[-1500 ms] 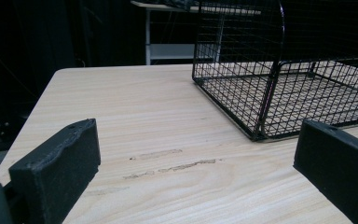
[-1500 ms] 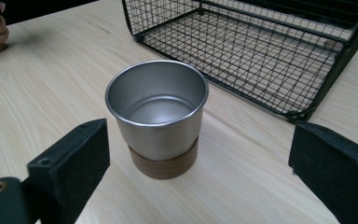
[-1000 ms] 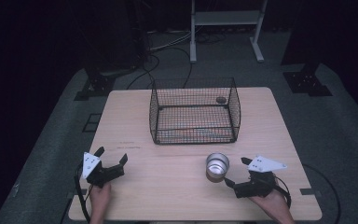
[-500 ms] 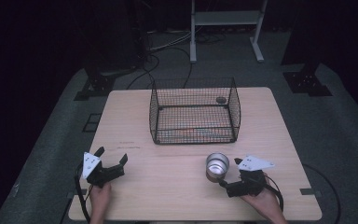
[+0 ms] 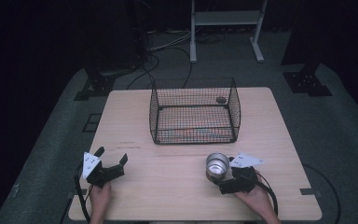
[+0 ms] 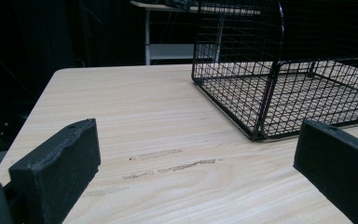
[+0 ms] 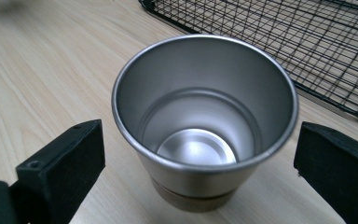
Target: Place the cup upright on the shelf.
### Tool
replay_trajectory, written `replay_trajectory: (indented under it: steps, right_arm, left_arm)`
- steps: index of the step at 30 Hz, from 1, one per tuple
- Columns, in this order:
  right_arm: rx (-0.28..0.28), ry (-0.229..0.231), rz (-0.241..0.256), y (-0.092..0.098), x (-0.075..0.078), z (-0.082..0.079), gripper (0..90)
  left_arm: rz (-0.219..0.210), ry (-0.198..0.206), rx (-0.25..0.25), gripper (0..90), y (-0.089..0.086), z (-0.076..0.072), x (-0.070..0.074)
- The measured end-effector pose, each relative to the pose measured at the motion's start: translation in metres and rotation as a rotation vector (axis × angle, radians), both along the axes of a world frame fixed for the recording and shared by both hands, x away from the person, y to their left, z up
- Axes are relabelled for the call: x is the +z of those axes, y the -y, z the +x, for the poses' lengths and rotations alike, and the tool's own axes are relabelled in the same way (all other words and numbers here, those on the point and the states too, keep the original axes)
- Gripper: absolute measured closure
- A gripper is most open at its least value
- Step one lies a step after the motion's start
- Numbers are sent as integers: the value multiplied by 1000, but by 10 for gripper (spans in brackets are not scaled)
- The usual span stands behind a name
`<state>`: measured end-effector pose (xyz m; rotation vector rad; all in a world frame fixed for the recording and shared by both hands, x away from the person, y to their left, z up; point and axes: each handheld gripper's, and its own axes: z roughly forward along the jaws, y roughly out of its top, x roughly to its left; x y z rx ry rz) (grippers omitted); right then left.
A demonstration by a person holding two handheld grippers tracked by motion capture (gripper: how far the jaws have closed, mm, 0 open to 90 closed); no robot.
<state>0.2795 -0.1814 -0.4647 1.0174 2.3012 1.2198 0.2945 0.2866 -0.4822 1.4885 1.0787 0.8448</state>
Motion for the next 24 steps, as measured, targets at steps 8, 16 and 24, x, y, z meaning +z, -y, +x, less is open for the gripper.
replay_trajectory:
  steps: [8,16,24]
  right_arm:
    - [-4,2,-12,-7,-1,7,19]
    - [-1,13,1,-10,-2,8,126]
    - [-9,17,-12,-10,-1,8,174]
  left_arm:
    - [-1,-1,1,0,0,0,0]
    - [0,-1,0,0,-1,0,0]
    - [-1,-1,0,0,0,0,0]
